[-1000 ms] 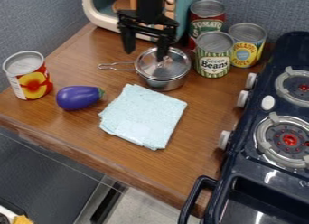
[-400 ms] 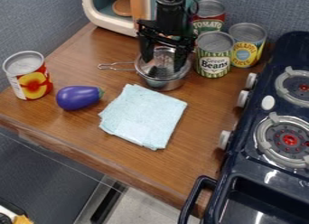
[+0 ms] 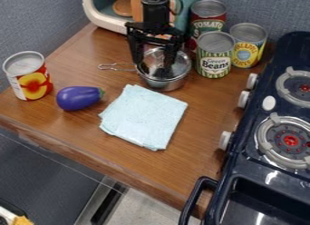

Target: Put the lid over the blue cloth.

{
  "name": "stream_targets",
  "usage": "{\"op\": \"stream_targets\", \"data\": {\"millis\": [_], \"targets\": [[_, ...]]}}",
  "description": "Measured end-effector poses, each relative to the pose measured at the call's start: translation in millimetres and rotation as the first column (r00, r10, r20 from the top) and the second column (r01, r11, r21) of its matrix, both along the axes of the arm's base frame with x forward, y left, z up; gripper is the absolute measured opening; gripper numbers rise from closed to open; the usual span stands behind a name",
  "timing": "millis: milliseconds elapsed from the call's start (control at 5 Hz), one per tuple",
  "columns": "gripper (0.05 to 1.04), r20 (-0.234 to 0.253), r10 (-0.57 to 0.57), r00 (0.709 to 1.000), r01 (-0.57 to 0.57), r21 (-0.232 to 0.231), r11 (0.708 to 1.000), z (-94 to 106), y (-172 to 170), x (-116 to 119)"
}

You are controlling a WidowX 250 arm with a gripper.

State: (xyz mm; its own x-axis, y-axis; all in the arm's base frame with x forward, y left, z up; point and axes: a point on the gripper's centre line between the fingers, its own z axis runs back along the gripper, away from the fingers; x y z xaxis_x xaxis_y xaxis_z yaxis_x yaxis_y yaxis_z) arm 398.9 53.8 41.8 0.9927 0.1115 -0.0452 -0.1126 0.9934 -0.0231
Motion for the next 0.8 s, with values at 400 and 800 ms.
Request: {"op": "stream_targets", "data": {"millis": [400, 800], "targets": [[0.937, -0.006, 0.008, 1.0, -0.008, 0.017, 1.0, -1.0, 2.7, 4.2], [0.374, 0.001, -0.023, 1.0, 0.023, 0.037, 0.999, -0.5, -0.5, 9.0]]}}
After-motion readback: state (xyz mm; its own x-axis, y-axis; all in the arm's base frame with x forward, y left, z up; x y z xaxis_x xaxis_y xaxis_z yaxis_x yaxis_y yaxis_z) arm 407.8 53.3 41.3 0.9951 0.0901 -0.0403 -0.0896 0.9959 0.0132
